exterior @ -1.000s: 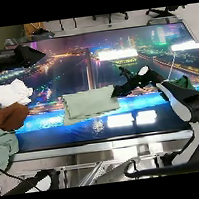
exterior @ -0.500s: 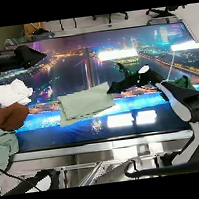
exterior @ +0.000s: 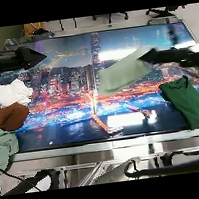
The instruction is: Fold the shirts.
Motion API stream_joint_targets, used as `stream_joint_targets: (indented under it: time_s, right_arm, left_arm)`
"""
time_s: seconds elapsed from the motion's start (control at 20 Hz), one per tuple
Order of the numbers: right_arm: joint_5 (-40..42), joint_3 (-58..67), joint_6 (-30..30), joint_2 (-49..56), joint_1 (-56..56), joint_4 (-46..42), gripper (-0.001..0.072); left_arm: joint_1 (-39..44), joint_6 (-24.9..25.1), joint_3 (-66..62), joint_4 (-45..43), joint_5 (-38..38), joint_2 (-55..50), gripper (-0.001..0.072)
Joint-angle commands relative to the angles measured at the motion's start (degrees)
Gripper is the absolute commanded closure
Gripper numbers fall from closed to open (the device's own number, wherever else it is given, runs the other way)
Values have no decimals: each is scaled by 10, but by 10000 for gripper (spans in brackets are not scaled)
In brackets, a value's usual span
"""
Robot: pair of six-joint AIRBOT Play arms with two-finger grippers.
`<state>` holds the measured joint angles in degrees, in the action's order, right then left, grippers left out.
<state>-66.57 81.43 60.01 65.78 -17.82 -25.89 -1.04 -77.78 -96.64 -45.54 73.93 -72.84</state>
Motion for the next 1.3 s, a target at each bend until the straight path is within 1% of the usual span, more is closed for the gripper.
stream_joint_targets:
  time_s: [0.0, 0.1, 0.2, 0.25, 0.3, 0.4, 0.5, 0.6, 0.8, 0.85, 1.0, 1.1, 1.25]
  right_arm:
    - [-9, 1, 29, -76, -139, 0, 696]
    - [-40, 1, 59, -102, -217, 0, 695]
    - [-100, 1, 117, -121, -289, -31, 695]
    - [-132, 1, 150, -130, -315, -66, 695]
    - [-142, 0, 185, -140, -322, -113, 694]
    - [-141, 0, 255, -164, -322, -218, 695]
    - [-144, 0, 298, -178, -322, -277, 694]
    - [-146, 0, 309, -184, -322, -309, 694]
    - [-145, 0, 310, -184, -322, -311, 694]
    - [-145, 0, 319, -184, -322, -322, 694]
    - [-167, 0, 348, -182, -322, -410, 694]
    - [-208, 0, 366, -176, -322, -487, 694]
    - [-261, -5, 368, -165, -322, -554, 693]
  left_arm:
    - [-1, 0, 0, 0, 2, 0, 686]
    - [-1, 0, 0, 0, 7, 0, 686]
    - [-1, 0, 0, 0, 7, 0, 686]
    - [-1, 0, 0, 0, 7, 0, 686]
    - [-1, 0, 0, 0, 7, 0, 686]
    - [-1, 0, 0, 0, 7, 0, 686]
    - [-1, 0, 0, 0, 7, -1, 686]
    - [-1, 0, 0, 0, 7, -6, 686]
    - [0, 0, 0, 2, 43, -30, 686]
    - [0, 0, 0, 2, 55, -37, 686]
    - [-1, 0, 0, 2, 60, -54, 686]
    - [0, 18, 0, 3, 46, -55, 686]
    - [4, 40, 0, 6, 39, -55, 686]
